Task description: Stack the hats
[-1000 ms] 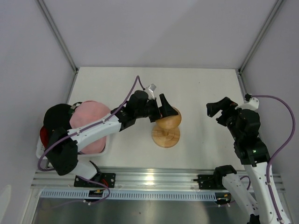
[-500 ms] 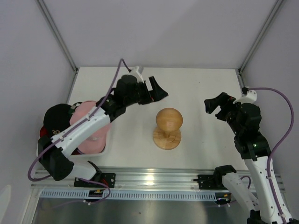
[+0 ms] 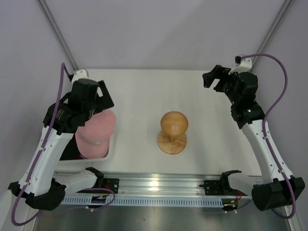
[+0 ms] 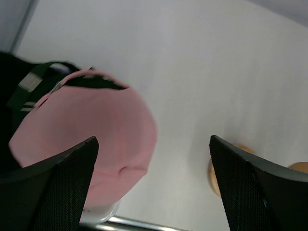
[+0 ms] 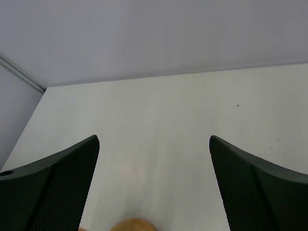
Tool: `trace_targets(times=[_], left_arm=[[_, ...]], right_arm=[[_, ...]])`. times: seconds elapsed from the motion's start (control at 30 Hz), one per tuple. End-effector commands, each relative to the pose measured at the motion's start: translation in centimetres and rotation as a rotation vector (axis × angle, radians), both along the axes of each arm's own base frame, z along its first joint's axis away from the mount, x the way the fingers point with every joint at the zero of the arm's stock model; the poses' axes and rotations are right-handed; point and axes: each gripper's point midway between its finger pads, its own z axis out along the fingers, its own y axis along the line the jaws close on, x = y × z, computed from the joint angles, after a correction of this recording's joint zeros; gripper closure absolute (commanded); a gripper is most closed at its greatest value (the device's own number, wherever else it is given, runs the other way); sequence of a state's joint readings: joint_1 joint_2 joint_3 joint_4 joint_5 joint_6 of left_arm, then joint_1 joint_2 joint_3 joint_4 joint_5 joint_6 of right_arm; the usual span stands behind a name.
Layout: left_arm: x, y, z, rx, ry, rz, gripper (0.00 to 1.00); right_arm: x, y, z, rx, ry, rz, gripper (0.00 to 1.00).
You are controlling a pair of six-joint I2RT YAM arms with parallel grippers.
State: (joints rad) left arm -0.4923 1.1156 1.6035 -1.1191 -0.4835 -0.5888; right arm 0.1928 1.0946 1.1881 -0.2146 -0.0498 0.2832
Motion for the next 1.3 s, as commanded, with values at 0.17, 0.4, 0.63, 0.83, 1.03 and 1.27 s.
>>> trace_targets(times=[0.17, 0.4, 0.63, 0.83, 1.03, 1.27], left_arm=[[-7.5, 4.1, -7.9, 0.128, 0.343, 0.049, 0.00], [-5.8, 6.1, -7.6, 0.347, 0.228, -0.046, 0.00], [1.1, 6.4, -0.8, 0.194, -0.013, -0.022, 0.00], [-2.5, 4.3, -3.0, 0.029, -0.163, -0.101, 0.01], [-2.9, 4.5, -3.2, 0.105, -0.026, -0.139, 0.01], [-4.2, 2.7, -9.2, 0.225, 0.203, -0.242, 0.00]], right_arm=[[3.3, 1.0, 5.6, 0.149, -0.209, -0.002, 0.01], [0.4, 1.0, 9.2, 0.107, -0.283, -0.079, 0.01], [-1.4, 1.5, 17.8, 0.127, -0.416, 0.096, 0.01], [-0.6, 2.6, 9.8, 0.037, -0.391, 0.057, 0.01], [0.8, 2.3, 2.6, -0.038, -0.206, 0.089, 0.01], [0.7, 0.7, 3.1, 0.122, -0.255, 0.110, 0.00]])
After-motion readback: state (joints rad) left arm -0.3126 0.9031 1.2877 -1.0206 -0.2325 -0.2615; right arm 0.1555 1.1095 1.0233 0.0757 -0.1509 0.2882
